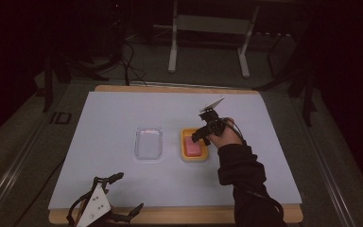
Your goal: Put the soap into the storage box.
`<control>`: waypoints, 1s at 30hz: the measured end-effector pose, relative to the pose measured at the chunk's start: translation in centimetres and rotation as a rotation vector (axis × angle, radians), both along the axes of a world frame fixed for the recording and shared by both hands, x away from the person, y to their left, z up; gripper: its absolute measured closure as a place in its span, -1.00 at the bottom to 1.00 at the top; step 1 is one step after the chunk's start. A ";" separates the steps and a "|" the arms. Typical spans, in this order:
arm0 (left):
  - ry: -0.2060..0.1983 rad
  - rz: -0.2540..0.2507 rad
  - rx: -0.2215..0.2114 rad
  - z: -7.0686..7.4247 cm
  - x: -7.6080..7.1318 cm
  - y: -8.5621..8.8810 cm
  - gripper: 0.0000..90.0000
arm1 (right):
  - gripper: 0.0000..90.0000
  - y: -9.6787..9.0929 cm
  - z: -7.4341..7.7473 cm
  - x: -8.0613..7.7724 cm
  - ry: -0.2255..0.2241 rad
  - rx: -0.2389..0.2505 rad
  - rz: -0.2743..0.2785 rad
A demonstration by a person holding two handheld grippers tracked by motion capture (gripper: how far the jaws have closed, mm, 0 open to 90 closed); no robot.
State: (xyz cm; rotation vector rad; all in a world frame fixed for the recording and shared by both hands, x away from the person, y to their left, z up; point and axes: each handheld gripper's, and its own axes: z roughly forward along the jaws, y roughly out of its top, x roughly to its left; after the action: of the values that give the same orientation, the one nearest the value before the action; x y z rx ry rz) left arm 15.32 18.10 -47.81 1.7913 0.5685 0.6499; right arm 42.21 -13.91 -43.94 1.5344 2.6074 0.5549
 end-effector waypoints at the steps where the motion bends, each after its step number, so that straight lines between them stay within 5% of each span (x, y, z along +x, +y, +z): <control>1: 0.001 0.001 0.000 0.0 0.0 0.0 -0.99 | -0.74 -0.3 0.1 -0.2 -0.012 0.005 0.028; 8: 0.007 0.013 0.006 -0.1 -0.1 0.1 -0.99 | -0.72 -2.8 1.2 -1.8 -0.087 0.111 0.108; 17: 0.008 0.017 0.010 -0.2 -0.1 0.1 -0.99 | -0.70 -5.0 1.9 -4.5 -0.173 0.169 0.176; 25: 0.009 0.022 0.009 -0.2 -0.2 0.1 -0.99 | -0.71 -7.1 0.8 -6.9 -0.265 0.139 0.194; 30: 0.010 0.024 0.012 -0.2 -0.2 0.1 -0.99 | -0.70 -9.0 0.4 -8.6 -0.329 0.163 0.186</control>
State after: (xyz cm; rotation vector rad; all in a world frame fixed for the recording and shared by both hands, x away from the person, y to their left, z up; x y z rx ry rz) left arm 15.09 18.18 -48.02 1.8026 0.5947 0.6623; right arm 33.57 -22.88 -43.59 1.1238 2.5086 0.9664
